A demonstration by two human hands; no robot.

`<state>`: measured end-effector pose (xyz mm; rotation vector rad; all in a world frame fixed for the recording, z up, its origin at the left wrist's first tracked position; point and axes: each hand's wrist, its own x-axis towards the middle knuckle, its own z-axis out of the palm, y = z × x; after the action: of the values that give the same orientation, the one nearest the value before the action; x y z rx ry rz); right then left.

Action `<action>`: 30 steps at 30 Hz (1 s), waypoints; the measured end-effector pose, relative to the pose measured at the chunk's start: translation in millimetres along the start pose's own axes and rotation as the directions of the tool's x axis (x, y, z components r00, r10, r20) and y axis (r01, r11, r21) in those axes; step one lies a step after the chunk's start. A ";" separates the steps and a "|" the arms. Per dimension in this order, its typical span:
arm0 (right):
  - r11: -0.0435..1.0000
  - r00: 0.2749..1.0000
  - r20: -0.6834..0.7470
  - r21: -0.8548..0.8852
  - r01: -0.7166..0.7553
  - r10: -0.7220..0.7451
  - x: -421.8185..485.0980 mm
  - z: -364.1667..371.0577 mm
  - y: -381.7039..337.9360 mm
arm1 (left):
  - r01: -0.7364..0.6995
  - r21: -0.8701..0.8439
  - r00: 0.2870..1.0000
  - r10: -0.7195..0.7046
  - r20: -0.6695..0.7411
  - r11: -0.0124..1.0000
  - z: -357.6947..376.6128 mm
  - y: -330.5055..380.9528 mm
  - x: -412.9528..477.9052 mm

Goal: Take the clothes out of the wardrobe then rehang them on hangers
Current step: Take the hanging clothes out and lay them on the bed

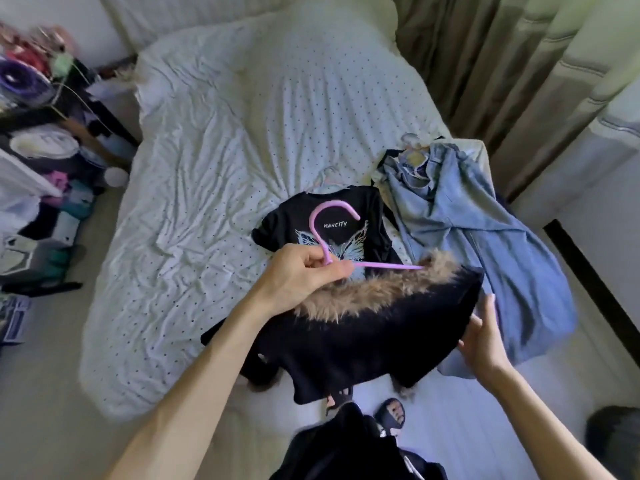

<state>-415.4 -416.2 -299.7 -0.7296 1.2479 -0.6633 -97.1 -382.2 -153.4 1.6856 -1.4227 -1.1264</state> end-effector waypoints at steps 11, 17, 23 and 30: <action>0.946 0.987 0.107 -0.315 -0.082 0.121 52.6 38.4 -18.9 | 0.071 0.206 0.982 -0.033 -0.186 0.976 -45.6 0.0 124.4; 0.872 0.997 -0.054 -0.486 -0.066 0.045 128.2 74.4 -39.2 | 0.182 0.289 0.970 -0.123 -0.212 0.940 -74.8 -53.2 214.4; 0.787 0.983 -0.167 -0.595 -0.161 0.075 211.7 107.5 -60.4 | 0.286 0.293 0.954 -0.241 -0.180 0.912 -91.9 -130.8 323.8; 0.759 0.966 -0.251 -0.618 -0.205 0.056 319.7 151.2 -86.5 | 0.317 0.323 0.946 -0.272 -0.177 0.892 -101.6 -208.1 442.7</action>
<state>-209.2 -700.6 -395.7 -1.1401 1.7466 -0.1774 100.1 -779.5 -383.5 2.2460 -1.3735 -0.9363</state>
